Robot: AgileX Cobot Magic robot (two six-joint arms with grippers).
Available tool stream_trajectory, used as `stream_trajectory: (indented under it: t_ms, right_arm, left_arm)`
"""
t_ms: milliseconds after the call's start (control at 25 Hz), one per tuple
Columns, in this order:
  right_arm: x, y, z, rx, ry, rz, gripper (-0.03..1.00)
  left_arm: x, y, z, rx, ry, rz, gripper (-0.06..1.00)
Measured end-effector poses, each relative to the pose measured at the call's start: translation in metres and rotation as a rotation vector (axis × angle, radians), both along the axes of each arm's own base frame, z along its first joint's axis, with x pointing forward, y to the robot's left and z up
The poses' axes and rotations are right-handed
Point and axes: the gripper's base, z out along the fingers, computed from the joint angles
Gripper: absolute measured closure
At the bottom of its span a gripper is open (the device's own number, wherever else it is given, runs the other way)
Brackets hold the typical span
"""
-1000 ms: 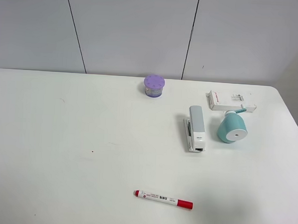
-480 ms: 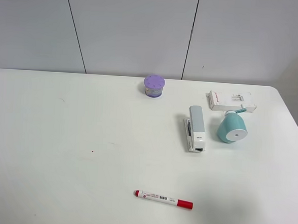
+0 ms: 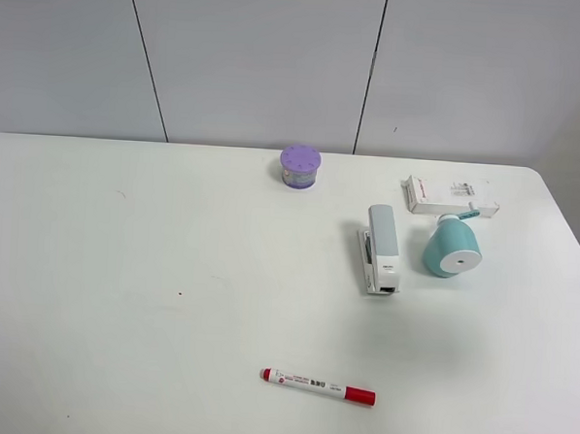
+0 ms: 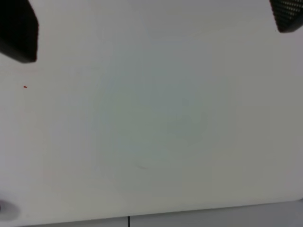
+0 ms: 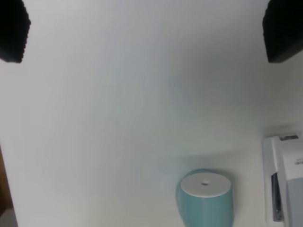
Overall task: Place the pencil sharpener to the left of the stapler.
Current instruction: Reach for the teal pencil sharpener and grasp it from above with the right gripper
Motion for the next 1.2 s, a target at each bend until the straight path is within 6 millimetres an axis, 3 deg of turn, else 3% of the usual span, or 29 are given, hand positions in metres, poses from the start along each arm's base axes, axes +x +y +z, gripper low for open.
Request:
stream_trajectory:
  t_ms: [80,200,280,560,840,1200]
  right_arm:
    - [0.011,0.000,0.001,0.001,0.028,0.000,-0.02]
    - [0.048,0.001,0.000,0.012,0.121,0.000,-0.02]
    - [0.081,0.002,-0.011,0.023,0.221,0.010,-0.02]
    - [0.139,0.003,-0.032,0.013,0.315,0.032,-0.02]
    - [0.178,0.004,-0.055,0.023,0.368,0.056,-0.02]
    - [0.203,0.007,-0.092,0.031,0.404,0.105,-0.02]
  left_arm:
    - [0.000,0.000,0.000,0.000,0.000,0.000,-0.05]
    - [0.000,0.000,0.000,0.000,0.000,0.000,-0.05]
    - [0.000,0.000,0.000,0.000,0.000,0.000,-0.05]
    - [0.000,0.000,0.000,0.000,0.000,0.000,-0.05]
    - [0.000,0.000,0.000,0.000,0.000,0.000,-0.05]
    - [0.000,0.000,0.000,0.000,0.000,0.000,-0.05]
